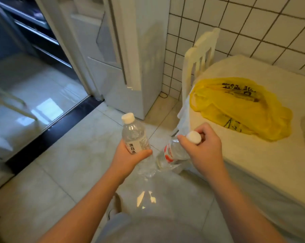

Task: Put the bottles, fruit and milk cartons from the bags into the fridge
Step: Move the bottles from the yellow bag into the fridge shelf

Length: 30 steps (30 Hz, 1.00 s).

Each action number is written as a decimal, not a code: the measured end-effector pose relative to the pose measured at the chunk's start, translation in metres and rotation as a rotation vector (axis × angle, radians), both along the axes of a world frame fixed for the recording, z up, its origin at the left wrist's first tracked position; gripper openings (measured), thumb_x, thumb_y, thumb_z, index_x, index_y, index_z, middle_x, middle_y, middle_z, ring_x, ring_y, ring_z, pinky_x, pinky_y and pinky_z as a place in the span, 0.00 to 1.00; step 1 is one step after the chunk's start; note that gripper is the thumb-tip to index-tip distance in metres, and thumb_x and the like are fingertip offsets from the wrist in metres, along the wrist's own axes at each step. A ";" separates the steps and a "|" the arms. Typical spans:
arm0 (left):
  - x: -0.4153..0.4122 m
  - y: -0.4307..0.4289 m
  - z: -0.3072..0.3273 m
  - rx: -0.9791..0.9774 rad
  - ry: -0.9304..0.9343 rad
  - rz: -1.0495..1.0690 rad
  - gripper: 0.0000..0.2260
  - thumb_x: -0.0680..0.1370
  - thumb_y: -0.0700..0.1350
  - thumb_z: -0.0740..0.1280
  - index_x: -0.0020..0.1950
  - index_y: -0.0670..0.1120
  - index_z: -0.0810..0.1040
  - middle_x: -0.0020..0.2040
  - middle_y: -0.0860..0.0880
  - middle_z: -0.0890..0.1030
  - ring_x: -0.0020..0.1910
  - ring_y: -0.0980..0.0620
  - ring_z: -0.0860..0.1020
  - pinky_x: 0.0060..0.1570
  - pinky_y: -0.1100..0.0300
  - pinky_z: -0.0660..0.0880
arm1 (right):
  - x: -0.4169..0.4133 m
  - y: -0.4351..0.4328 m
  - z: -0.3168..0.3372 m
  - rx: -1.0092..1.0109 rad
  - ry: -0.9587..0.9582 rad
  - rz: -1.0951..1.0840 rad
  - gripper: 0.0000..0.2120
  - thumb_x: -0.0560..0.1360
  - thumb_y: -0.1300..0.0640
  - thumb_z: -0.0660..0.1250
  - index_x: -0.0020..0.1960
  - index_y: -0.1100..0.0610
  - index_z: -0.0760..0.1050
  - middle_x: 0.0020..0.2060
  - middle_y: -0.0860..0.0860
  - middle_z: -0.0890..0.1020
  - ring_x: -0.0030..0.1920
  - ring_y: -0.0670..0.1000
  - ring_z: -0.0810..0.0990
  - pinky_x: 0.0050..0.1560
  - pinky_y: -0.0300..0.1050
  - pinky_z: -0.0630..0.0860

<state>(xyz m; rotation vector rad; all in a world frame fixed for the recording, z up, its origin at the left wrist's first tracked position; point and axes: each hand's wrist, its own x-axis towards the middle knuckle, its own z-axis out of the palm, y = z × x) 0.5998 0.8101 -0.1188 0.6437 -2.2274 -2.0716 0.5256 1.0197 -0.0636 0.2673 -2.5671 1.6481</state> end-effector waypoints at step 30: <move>-0.004 -0.524 0.008 -0.179 0.063 0.181 0.34 0.66 0.53 0.81 0.68 0.53 0.71 0.58 0.54 0.80 0.57 0.54 0.80 0.56 0.54 0.80 | -0.048 -0.551 0.008 -0.016 0.193 0.280 0.16 0.71 0.42 0.70 0.41 0.54 0.73 0.33 0.46 0.74 0.33 0.46 0.71 0.31 0.38 0.68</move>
